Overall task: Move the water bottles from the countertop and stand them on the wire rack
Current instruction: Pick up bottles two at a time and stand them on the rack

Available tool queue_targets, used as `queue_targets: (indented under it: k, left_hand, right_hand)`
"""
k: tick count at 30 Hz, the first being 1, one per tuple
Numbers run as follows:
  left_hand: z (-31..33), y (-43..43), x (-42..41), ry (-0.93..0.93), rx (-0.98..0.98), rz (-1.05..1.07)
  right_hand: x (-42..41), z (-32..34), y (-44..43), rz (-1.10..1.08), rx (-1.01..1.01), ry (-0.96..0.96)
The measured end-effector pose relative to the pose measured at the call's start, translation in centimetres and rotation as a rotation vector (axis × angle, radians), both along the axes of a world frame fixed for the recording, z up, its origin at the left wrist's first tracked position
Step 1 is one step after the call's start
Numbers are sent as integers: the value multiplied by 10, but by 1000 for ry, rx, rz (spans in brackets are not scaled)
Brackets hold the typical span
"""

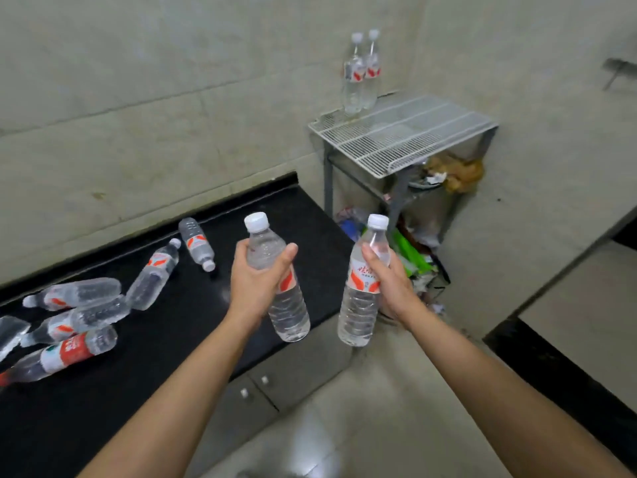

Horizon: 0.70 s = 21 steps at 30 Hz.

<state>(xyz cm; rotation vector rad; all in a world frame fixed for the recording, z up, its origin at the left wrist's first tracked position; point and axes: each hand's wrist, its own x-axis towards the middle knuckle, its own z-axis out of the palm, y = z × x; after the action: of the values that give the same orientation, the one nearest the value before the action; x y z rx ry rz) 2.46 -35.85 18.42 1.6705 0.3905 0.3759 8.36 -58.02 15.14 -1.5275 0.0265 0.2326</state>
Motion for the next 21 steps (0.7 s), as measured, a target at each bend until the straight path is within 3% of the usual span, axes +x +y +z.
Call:
queue_targets:
  k: [4, 10, 21]
  left_hand:
    - [25, -73, 36, -23, -88, -137]
    - [49, -138, 100, 27, -344, -324]
    - [66, -224, 293, -13, -335, -493]
  right_hand:
    - [24, 34, -61, -106, 102, -36]
    - [75, 52, -106, -142, 43, -66]
    - [255, 78, -153, -192, 8, -132]
